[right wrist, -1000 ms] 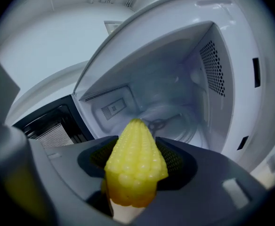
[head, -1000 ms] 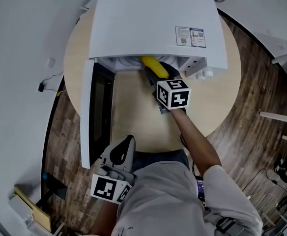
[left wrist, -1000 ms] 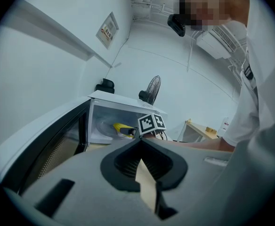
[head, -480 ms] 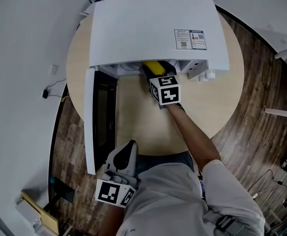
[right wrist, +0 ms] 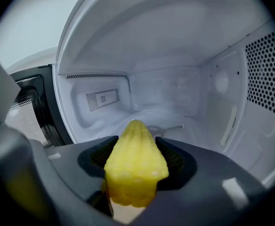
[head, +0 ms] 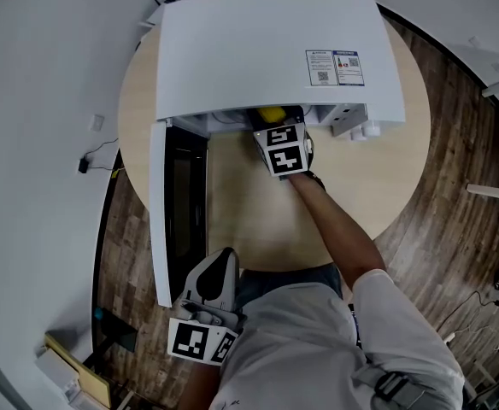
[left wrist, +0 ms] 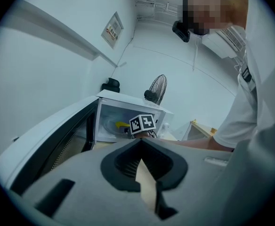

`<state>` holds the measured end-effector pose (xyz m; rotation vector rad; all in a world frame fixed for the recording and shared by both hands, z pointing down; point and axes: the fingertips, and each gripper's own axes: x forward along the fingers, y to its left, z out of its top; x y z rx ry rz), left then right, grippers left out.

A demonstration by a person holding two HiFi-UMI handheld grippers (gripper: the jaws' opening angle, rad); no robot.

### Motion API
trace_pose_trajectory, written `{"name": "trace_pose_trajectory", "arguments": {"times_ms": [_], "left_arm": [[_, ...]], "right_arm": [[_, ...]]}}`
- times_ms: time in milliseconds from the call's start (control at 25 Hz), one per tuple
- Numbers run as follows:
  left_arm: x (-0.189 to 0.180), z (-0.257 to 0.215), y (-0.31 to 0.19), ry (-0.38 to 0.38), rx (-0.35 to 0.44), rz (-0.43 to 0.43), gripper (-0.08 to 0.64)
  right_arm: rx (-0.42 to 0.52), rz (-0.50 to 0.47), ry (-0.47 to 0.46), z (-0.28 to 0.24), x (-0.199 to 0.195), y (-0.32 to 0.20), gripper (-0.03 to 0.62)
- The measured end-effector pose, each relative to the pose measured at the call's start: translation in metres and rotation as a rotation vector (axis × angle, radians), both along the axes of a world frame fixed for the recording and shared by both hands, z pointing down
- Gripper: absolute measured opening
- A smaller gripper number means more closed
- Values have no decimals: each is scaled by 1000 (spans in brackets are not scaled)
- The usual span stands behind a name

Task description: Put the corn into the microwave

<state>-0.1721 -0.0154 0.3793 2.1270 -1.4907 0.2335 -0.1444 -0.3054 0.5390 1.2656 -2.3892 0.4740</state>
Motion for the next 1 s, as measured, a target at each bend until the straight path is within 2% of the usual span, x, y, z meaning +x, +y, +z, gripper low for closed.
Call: {"name": "trace_pose_trajectory", "arguments": {"times_ms": [360,1000], "left_arm": [[0,4,-2,-8,-17,0,-5],[0,5,-6,-8,-20,-4,-5]], "right_arm": [[38,-25,78,-2,-9,-15,262],[112,-74,276,7,-12,-31,264]]}}
